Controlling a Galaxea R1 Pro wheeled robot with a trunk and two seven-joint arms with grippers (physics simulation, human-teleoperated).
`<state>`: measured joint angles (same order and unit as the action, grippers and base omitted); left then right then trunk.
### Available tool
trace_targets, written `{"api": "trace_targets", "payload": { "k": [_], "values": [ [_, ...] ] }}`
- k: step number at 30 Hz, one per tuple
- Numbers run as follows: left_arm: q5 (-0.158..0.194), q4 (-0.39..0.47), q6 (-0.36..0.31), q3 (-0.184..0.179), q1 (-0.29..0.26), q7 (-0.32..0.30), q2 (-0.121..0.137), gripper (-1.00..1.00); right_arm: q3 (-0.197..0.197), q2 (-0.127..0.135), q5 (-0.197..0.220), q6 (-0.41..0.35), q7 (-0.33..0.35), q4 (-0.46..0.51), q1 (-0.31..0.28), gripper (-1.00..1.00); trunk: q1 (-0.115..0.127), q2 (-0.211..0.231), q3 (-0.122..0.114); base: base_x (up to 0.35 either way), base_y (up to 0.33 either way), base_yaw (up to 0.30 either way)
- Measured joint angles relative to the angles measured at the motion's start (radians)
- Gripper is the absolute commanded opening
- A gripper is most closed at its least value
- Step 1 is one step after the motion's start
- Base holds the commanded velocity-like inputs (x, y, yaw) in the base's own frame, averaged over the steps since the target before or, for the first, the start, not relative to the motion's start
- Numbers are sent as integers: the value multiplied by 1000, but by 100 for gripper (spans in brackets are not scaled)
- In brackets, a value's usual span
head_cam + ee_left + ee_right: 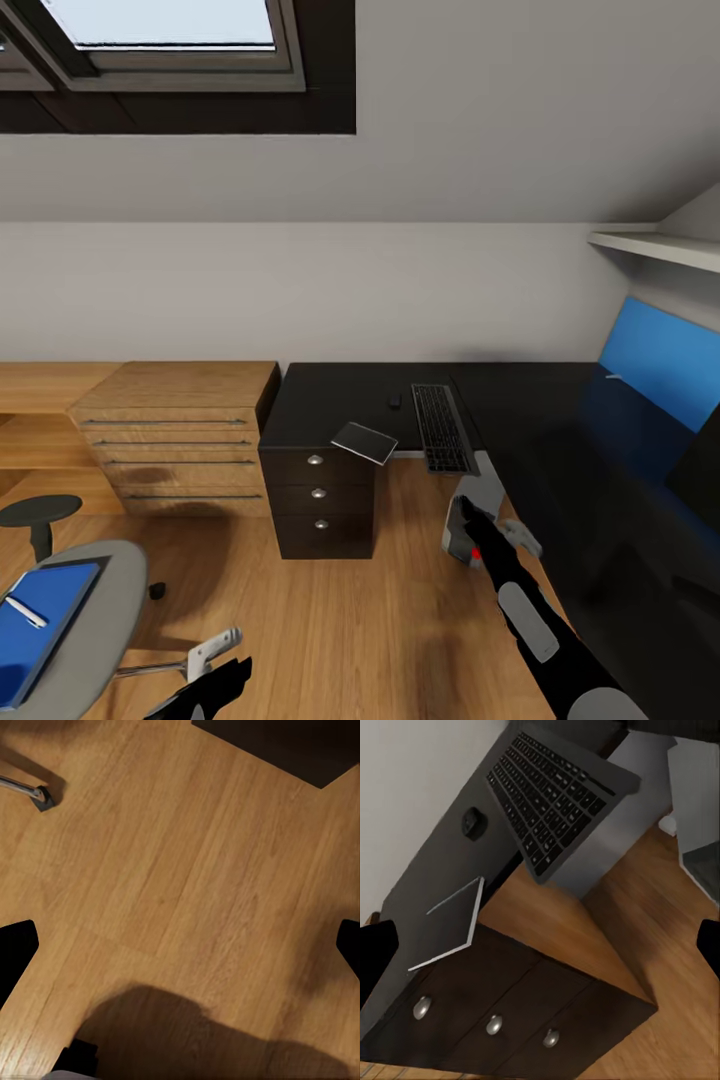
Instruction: In the bedroom, organize the workspace by keeping the computer under the desk, ensuring the monitor is on the desk, placing the keyboard on the desk next to the monitor, placing the mouse on the desk next to the keyboard, moving the folder from the swivel chair onto the desk next to the mouse, stacking the notebook on top of the folder with the pen on top of the notebook, and positioning the swivel chair next to the desk.
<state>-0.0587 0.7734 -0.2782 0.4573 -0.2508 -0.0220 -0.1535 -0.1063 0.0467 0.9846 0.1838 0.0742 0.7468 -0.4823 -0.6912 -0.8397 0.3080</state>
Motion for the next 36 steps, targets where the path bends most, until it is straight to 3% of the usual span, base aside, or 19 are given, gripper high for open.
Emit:
{"api": "trace_targets", "payload": {
  "k": [5, 7, 10, 11, 15, 18, 22, 26, 36],
  "values": [
    [0, -4, 0, 1, 0, -2, 0, 100, 46, 4, 101, -74, 11, 0, 0, 100, -19, -35, 16, 0, 0, 0],
    [0, -4, 0, 1, 0, -3, 0, 100, 62, 7, 185, -122, 25, 1, 0, 100, -27, -49, 22, 0, 0, 0],
    [0, -5, 1, 1, 0, -4, 0, 100, 72, 12, 269, -150, 41, 1, 0, 100, -38, -70, 31, 0, 0, 0],
    [0, -5, 1, 1, 0, -4, 0, 100, 75, 17, 321, -161, 53, 1, 0, 100, -42, -77, 35, 0, 0, 0],
    [0, -5, 1, 1, 0, -4, 0, 100, 77, 23, 396, -189, 69, 1, 0, 100, -58, -105, 47, 0, 0, 0],
    [0, -5, 1, 1, 0, -4, 0, 100, 78, 25, 449, -253, 98, 2, 0, 100, -69, -126, 57, 0, 0, 0],
    [0, -5, 2, 2, 0, -4, 0, 100, 81, 29, 487, -333, 168, 2, 0, 100, -84, -154, 69, 0, 0, 0],
    [0, -5, 2, 2, 0, -4, 0, 100, 82, 40, 499, -367, 227, 1, 0, 100, -100, -182, 82, 0, 0, 0],
    [0, -5, 2, 2, 0, -4, -1, 100, 83, 57, 511, -378, 252, 1, 1, 100, -138, -252, 113, 0, 0, 0]
  ]
}}
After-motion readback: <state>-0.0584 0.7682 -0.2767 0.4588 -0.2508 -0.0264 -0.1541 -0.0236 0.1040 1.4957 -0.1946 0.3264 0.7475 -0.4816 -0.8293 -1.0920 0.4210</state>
